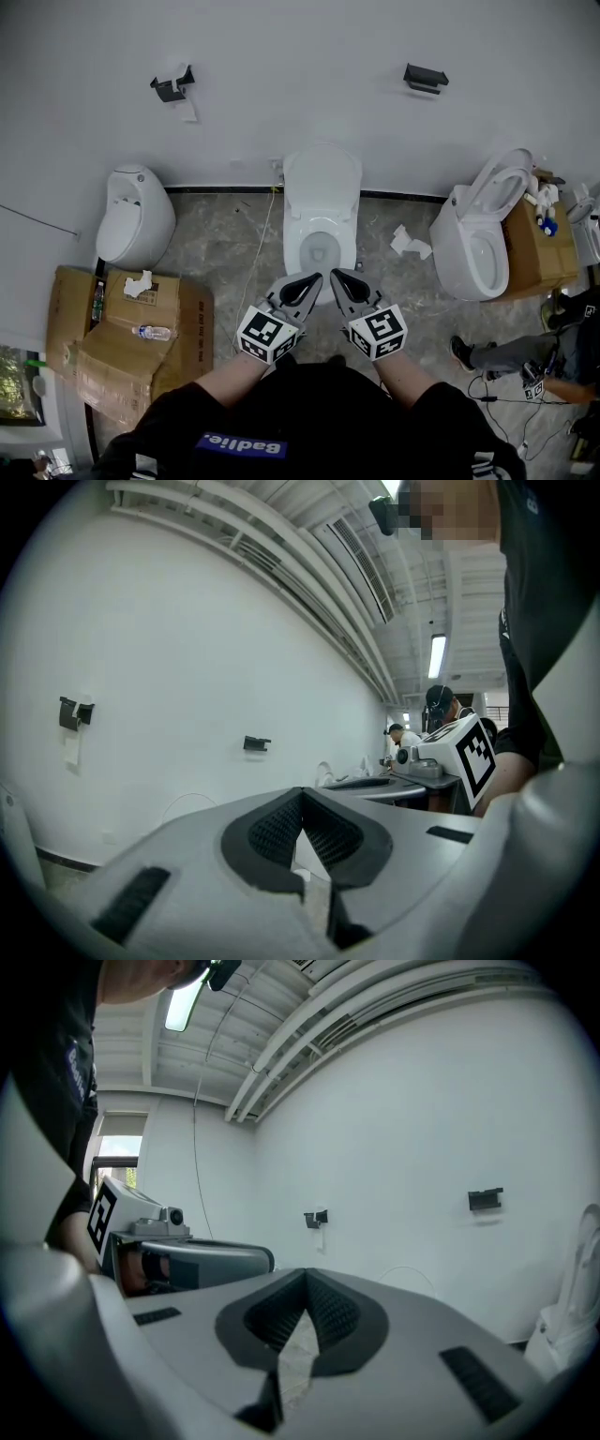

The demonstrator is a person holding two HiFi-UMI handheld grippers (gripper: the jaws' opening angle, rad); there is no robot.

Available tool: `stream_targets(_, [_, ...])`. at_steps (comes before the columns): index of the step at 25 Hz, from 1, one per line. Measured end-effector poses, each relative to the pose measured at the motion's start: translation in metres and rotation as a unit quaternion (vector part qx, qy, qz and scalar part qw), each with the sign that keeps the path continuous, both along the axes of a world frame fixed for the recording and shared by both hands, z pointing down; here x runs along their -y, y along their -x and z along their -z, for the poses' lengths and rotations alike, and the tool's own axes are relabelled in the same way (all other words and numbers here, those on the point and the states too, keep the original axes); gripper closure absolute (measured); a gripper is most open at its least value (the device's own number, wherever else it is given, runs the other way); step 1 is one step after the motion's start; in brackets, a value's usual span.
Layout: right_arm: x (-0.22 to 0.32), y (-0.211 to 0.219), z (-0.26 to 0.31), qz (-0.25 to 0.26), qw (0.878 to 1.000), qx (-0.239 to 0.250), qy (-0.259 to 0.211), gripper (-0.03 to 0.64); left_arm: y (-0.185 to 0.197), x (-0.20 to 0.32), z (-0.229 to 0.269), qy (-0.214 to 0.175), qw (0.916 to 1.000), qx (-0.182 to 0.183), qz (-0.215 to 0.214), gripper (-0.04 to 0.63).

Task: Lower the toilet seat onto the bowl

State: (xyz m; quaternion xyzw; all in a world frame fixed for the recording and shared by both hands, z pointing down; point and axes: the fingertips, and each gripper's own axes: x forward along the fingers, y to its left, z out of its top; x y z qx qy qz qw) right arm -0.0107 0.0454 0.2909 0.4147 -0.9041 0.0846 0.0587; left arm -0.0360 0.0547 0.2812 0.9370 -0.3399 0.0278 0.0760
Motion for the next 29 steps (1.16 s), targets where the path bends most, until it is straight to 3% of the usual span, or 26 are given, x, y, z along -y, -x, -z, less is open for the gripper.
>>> stream_targets(29, [-0.0028, 0.0057, 0.0017, 0.01, 1.0, -0.001, 0.002, 0.591, 0.0081, 0.003, -0.0047, 0.007, 0.9999, 0.006, 0.004, 0.58])
